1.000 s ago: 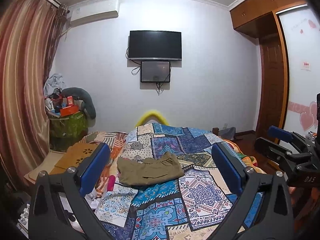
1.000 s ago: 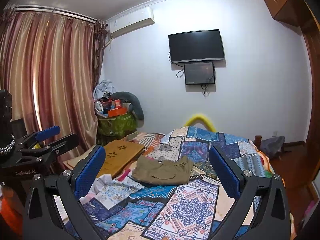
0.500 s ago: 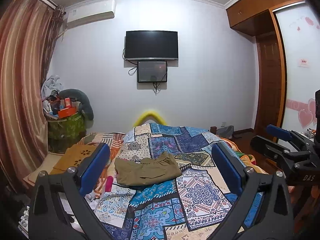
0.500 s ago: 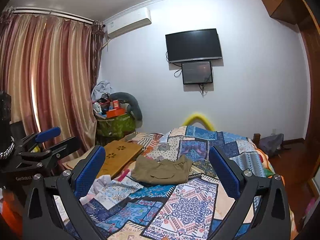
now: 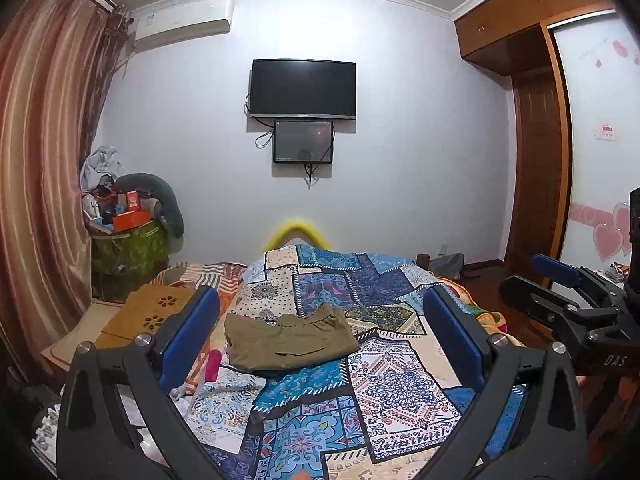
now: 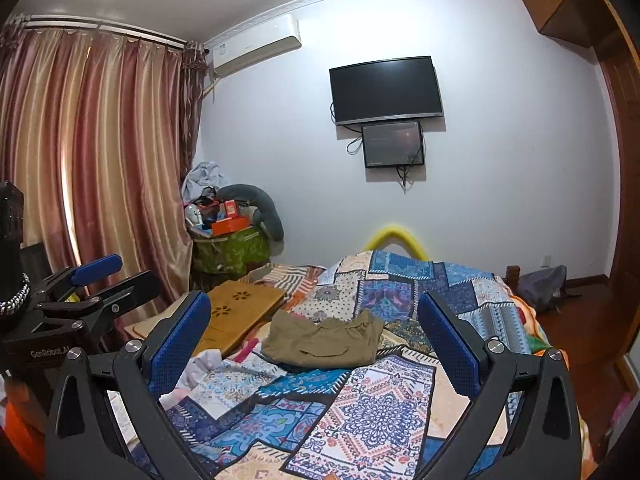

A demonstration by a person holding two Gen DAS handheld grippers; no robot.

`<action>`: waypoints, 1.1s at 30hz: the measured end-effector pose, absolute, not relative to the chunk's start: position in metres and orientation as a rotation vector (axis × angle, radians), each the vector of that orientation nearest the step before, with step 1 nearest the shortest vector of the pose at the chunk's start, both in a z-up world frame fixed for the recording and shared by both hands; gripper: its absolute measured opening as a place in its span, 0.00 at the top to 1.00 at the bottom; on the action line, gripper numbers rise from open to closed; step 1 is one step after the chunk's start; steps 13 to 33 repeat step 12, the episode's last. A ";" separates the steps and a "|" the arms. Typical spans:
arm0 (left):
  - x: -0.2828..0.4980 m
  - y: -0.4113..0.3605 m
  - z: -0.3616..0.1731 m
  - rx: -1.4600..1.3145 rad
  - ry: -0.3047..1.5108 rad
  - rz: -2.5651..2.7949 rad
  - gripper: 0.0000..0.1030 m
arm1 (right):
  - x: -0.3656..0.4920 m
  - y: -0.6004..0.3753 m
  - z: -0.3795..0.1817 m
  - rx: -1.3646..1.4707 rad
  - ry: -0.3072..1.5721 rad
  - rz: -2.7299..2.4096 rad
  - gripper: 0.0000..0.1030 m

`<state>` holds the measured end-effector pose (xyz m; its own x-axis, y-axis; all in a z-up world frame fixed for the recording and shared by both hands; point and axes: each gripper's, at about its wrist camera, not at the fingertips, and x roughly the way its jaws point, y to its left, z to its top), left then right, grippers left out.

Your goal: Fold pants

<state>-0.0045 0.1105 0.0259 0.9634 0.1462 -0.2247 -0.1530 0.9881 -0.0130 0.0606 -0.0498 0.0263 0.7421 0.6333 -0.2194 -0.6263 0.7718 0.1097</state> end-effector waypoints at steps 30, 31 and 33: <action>-0.002 0.109 0.024 -0.030 0.234 0.140 0.00 | 0.061 -0.050 0.025 0.029 0.255 0.692 0.00; -0.002 0.109 0.024 -0.030 0.234 0.140 0.00 | 0.061 -0.050 0.025 0.029 0.255 0.692 0.00; -0.002 0.109 0.024 -0.030 0.234 0.140 0.00 | 0.061 -0.050 0.025 0.029 0.255 0.692 0.00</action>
